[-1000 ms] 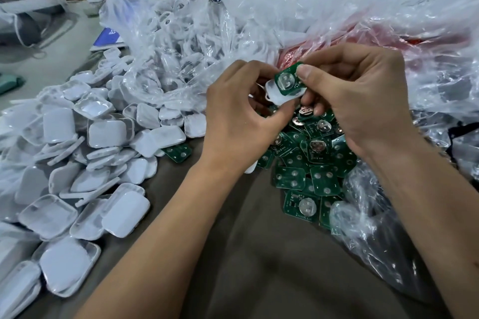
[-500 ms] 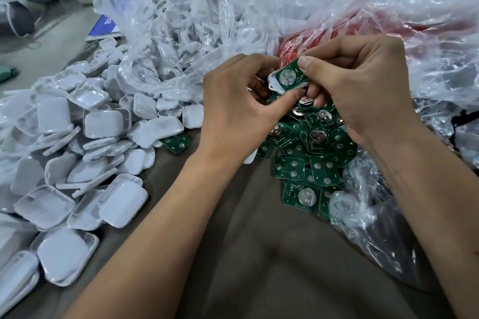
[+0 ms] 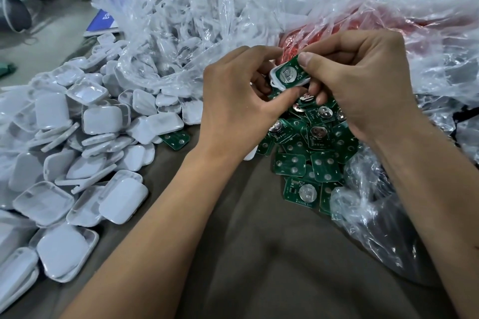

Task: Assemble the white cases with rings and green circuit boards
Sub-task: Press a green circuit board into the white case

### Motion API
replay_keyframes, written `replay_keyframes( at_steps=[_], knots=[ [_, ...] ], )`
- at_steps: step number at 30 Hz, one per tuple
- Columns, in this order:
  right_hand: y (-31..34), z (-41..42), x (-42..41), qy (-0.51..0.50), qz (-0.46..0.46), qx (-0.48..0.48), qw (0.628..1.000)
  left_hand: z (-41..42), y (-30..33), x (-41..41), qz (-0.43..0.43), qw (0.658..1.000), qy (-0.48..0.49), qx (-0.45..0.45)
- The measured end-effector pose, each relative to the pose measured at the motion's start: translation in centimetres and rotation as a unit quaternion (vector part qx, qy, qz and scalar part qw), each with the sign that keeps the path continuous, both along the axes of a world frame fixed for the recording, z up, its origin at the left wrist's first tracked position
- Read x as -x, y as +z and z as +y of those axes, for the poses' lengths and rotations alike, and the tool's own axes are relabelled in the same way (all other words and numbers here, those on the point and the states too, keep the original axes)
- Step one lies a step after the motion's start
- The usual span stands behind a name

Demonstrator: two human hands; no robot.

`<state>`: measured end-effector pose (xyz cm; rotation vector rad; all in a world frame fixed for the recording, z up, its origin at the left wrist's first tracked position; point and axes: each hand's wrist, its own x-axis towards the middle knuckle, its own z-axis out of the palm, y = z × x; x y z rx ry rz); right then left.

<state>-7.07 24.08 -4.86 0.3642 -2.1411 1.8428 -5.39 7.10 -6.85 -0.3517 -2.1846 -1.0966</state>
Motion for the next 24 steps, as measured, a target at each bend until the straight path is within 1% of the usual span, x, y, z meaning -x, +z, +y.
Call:
replay_keyframes(
  at_steps=[3, 7, 12, 20, 24],
  knots=[
    [-0.09, 0.02, 0.02, -0.003, 0.005, -0.016, 1.000, 0.00, -0.01, 0.02, 0.003, 1.000, 0.002, 0.000],
    [-0.34, -0.15, 0.08, -0.008, 0.020, -0.063, 0.998, -0.02, -0.06, 0.02, 0.003, 1.000, 0.002, 0.012],
    [-0.45, -0.30, 0.05, -0.025, 0.047, -0.090, 0.994, -0.02, -0.15, 0.12, 0.007, 1.000, 0.000, 0.007],
    [-0.41, -0.17, 0.11, -0.042, 0.033, -0.121, 0.991, 0.14, -0.17, 0.10, -0.004, 1.000, -0.016, -0.026],
    [-0.40, -0.16, -0.03, -0.043, 0.005, -0.101, 0.994, -0.02, -0.22, -0.01, -0.026, 0.998, -0.036, -0.053]
  ],
)
